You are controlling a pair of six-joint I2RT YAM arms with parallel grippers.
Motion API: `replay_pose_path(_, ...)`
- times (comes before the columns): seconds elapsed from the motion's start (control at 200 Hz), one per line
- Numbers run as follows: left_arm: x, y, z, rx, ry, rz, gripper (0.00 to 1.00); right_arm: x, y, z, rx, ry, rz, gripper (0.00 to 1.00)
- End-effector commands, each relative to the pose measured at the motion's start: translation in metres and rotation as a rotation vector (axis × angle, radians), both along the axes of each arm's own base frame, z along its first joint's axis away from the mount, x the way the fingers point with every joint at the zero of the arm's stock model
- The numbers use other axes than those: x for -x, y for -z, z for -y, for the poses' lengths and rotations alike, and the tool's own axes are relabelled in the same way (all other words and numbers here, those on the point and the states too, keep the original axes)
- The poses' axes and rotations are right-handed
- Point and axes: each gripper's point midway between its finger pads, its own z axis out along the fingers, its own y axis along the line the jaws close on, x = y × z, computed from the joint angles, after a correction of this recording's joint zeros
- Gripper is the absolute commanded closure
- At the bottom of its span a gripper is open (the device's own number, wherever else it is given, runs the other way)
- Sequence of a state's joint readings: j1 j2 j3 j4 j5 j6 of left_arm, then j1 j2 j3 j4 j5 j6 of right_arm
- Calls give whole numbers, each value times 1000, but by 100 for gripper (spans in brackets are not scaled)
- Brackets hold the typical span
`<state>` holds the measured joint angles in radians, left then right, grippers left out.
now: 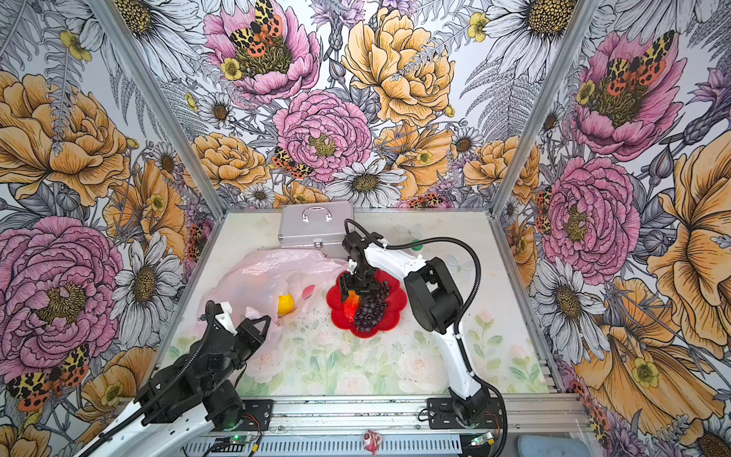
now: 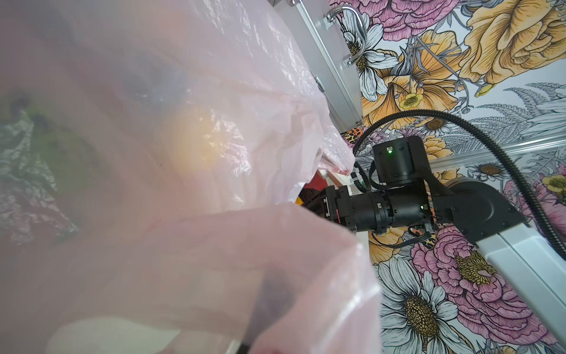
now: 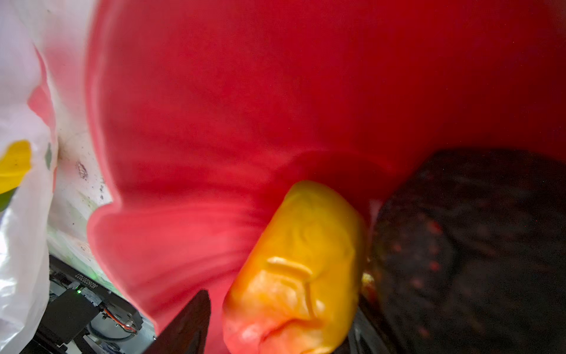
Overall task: Place the fruits into the plastic bag
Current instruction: Pick up the fruit from the plate.
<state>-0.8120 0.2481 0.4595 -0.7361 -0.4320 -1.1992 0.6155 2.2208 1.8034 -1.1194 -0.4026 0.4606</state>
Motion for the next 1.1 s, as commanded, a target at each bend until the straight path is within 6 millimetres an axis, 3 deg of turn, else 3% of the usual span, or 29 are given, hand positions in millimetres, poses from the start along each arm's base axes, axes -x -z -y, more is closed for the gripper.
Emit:
replay_pose_path(0.0, 1, 4, 0, -1, 3, -11, 100, -4, 12, -6, 3, -21, 1, 28)
replay_pose_path(0.155, 0, 4, -1, -2, 1, -13, 100, -7, 9, -12, -11, -15, 8, 33)
replay_pose_path(0.4, -1, 4, -2, -2, -5, -15, 100, -16, -24, -9, -47, 19, 67, 52)
replay_pose_path(0.756, -2, 1, 0, 8, 0, -6, 100, -2, -84, -8, -216, 127, 30, 53)
replay_pose_path(1.091, -3, -6, 4, 9, 20, 7, 100, 25, -122, -51, -498, 267, -125, 52)
